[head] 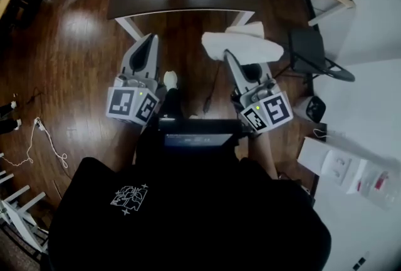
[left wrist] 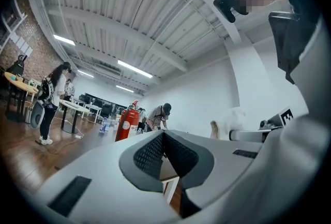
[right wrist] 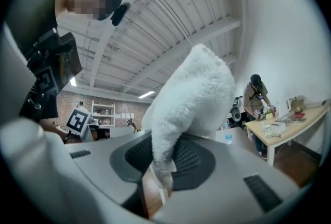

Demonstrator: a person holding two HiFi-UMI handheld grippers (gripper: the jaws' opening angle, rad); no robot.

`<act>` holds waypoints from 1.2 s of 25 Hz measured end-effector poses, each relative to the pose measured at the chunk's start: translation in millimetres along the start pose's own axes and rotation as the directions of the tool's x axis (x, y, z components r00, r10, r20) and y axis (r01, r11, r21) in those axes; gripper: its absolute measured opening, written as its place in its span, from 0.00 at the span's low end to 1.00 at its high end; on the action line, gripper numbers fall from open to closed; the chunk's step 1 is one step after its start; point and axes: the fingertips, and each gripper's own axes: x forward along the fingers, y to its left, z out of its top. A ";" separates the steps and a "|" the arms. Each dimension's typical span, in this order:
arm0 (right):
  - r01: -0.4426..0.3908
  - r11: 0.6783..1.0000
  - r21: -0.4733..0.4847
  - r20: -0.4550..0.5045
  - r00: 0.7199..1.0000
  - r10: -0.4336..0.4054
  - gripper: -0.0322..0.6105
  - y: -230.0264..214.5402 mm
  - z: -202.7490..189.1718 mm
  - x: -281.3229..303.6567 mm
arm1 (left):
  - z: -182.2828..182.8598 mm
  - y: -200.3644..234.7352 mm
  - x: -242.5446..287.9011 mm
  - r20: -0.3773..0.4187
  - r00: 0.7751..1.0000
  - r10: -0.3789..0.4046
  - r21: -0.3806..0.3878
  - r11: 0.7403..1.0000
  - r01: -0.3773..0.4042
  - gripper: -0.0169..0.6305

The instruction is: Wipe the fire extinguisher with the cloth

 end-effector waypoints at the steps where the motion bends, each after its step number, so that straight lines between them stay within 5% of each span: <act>1: -0.001 1.000 0.005 0.001 1.000 0.001 0.21 5.0 -0.7 -8.0 | -0.2 -5.1 -9.5 -0.001 1.000 0.006 0.002 1.000 -0.006 0.03; 9: -0.029 1.000 0.001 -0.005 1.000 0.029 0.21 52.7 -4.0 -36.8 | 9.0 -18.4 -62.6 0.018 1.000 0.023 0.011 1.000 -0.023 0.03; 18: 0.050 0.999 -0.003 0.024 0.998 -0.050 0.21 90.8 0.5 -23.7 | 12.1 1.5 -90.6 0.019 1.000 -0.001 -0.002 1.000 0.002 0.03; 30: 0.072 0.997 -0.015 0.027 0.997 -0.071 0.21 95.7 2.9 -21.6 | 21.2 -3.0 -89.1 0.020 0.999 -0.046 -0.004 0.999 0.046 0.03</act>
